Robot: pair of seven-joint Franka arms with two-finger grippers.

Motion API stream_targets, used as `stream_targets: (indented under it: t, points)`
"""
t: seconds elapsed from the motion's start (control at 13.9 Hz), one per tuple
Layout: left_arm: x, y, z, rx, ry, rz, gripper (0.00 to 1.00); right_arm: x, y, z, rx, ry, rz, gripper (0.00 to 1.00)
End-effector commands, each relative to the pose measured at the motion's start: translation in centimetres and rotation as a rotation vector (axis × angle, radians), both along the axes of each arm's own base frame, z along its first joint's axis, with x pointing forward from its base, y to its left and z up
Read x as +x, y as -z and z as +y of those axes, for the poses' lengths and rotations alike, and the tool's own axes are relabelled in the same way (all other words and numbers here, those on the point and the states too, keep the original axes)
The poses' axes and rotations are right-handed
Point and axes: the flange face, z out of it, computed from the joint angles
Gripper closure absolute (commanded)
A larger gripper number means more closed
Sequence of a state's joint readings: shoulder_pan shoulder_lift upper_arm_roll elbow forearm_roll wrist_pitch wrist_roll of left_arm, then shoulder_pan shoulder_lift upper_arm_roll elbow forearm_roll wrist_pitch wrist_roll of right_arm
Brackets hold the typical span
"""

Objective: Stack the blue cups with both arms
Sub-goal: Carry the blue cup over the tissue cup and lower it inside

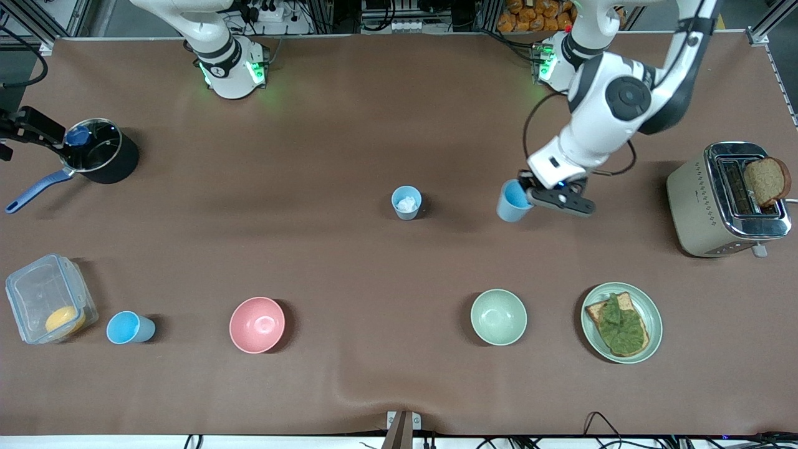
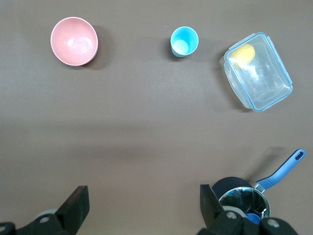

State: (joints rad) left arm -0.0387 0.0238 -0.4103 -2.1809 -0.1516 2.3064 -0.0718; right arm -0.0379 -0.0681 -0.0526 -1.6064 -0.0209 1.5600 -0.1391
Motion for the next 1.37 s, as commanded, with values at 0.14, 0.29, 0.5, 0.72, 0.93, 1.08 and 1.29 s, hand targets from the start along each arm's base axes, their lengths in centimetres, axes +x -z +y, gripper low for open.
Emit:
stream_targets:
  t: [0.14, 0.29, 0.5, 0.72, 0.93, 1.08, 1.29]
  points:
    - [-0.2, -1.6, -8.0, -0.133, -0.038, 0.057, 1.0, -0.8, -0.3, -0.2, 0.013, -0.007, -0.002, 0.0]
    - [-1.6, -0.4, -12.6, -0.141, -0.054, 0.103, 1.0, -0.8, -0.2, -0.4, 0.013, -0.007, -0.001, 0.0]
    - [-2.3, 2.5, -17.9, -0.136, -0.074, 0.157, 1.0, -0.9, -0.2, -0.4, 0.013, -0.007, 0.001, 0.0]
    - [-1.5, 4.3, -20.5, -0.121, -0.109, 0.165, 1.0, -0.8, -0.1, -0.5, 0.011, -0.01, 0.004, 0.0]
    - [-1.5, 6.0, -21.1, -0.103, -0.116, 0.181, 1.0, -0.9, -0.3, -0.6, 0.011, -0.01, 0.002, 0.0]
    - [-1.3, 6.1, -20.9, -0.103, -0.12, 0.179, 1.0, -0.9, -0.3, -0.6, 0.011, -0.01, 0.002, 0.0]
    - [-1.0, 6.3, -20.4, -0.093, -0.118, 0.173, 1.0, -0.8, -0.2, -0.6, 0.013, -0.009, 0.002, 0.0]
